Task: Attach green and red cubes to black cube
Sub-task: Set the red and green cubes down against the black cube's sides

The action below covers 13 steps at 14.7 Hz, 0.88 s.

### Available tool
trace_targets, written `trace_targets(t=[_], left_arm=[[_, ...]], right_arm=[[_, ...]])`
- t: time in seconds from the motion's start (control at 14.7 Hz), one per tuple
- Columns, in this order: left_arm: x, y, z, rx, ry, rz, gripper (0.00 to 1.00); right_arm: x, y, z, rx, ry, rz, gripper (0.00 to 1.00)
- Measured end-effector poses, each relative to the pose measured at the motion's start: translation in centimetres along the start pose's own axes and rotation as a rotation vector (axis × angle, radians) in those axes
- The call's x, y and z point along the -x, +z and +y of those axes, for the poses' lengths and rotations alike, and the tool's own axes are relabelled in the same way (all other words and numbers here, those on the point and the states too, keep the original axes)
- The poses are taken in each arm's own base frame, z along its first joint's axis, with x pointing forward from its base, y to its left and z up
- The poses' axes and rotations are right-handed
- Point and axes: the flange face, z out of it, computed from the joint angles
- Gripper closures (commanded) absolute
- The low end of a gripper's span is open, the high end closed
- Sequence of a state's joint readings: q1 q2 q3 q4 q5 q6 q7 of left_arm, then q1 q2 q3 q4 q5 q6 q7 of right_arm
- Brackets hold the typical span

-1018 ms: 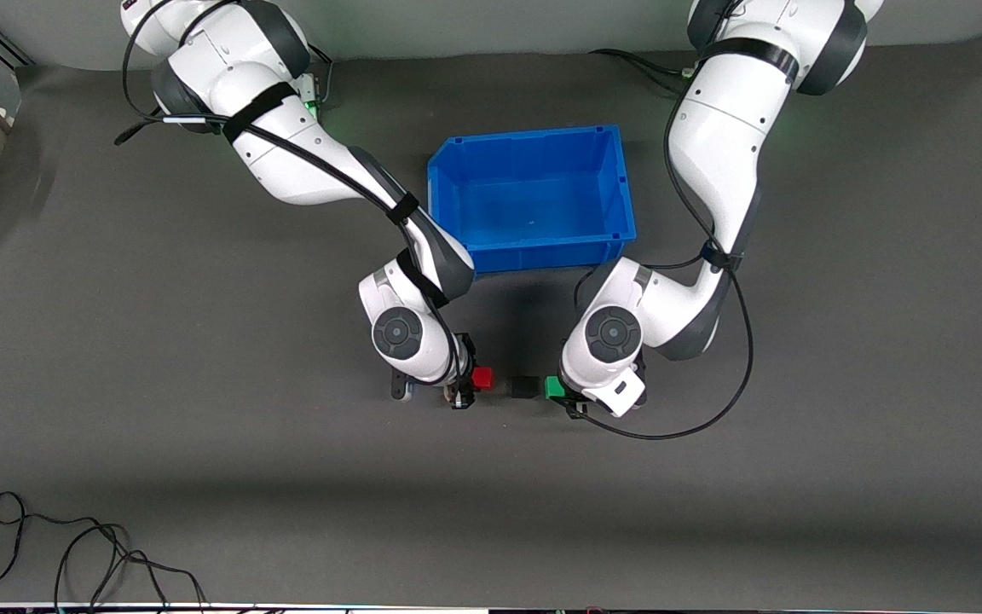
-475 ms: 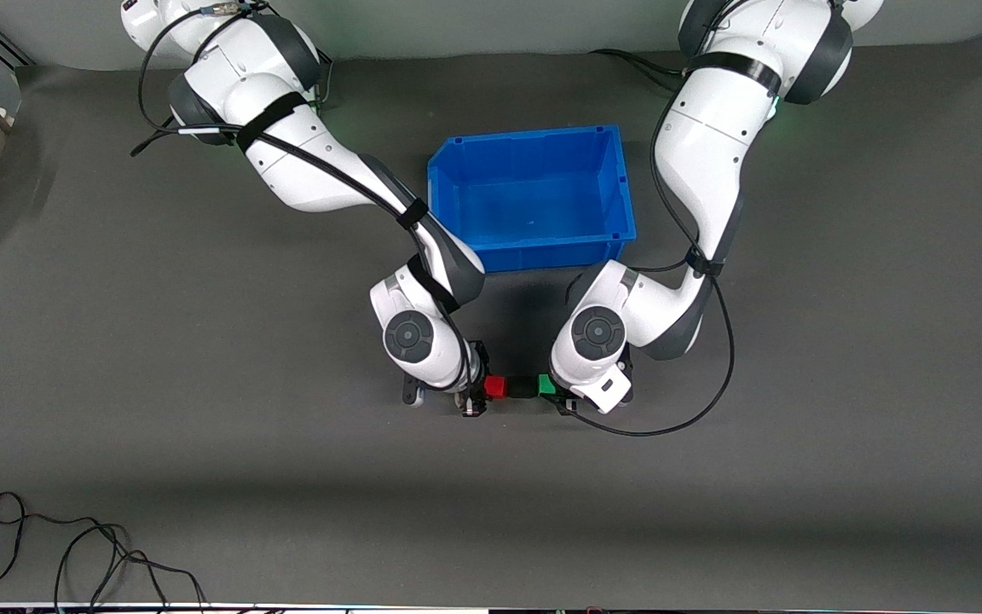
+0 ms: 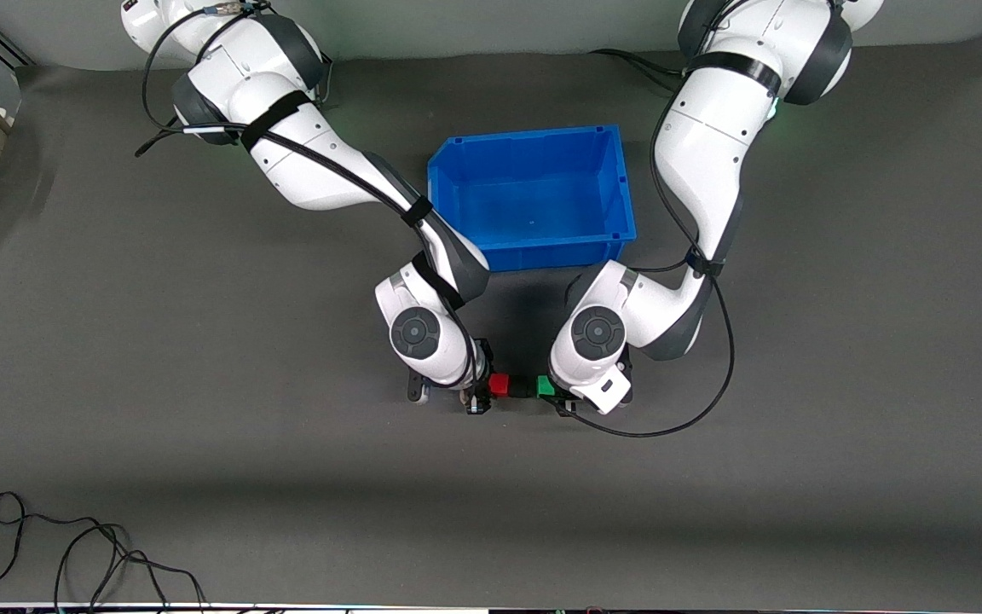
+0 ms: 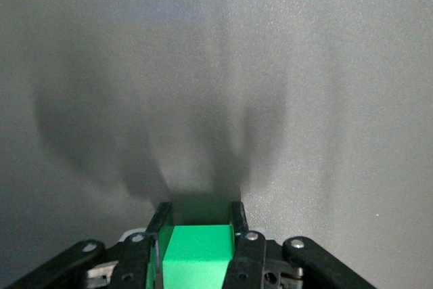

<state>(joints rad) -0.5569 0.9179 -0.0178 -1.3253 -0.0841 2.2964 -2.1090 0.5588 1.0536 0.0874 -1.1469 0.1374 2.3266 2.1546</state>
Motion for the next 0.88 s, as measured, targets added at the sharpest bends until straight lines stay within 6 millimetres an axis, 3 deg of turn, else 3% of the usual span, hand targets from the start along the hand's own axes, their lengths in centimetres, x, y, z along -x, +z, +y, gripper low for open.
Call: trace_targets(t=[0.34,0.48,0.54,0.61,0.75,0.81,0.88], left_arm=[[0.7,0.1,-0.3,0.013,0.0,-0.008,0.92],[1.0,0.3,-0.5,0.018,0.002,-0.012,0.86],[1.1,0.5,-0.6,0.018,0.002,-0.012,0.78],[1.1,0.5,-0.6,0.018,0.002,-0.012,0.63],[1.1,0.5,-0.6,0.018,0.002,-0.012,0.11],[1.0,0.5,-0.5,0.02,0.003,-0.01,0.0],[0.9,0.5,-0.4,0.023,0.007,-0.004,0.0]], right_arm=[[0.0,0.0,0.0,0.0,0.0,0.0,1.0],[0.0,0.0,0.0,0.0,0.0,0.0,1.0],[0.1,0.0,0.0,0.0,0.0,0.0,1.0],[0.1,0.0,0.0,-0.001,-0.001,-0.001,1.0],[0.1,0.0,0.0,-0.001,-0.001,-0.001,1.0],[0.1,0.0,0.0,-0.001,-0.001,-0.001,1.0],[0.1,0.0,0.0,-0.001,-0.001,0.0,1.0]])
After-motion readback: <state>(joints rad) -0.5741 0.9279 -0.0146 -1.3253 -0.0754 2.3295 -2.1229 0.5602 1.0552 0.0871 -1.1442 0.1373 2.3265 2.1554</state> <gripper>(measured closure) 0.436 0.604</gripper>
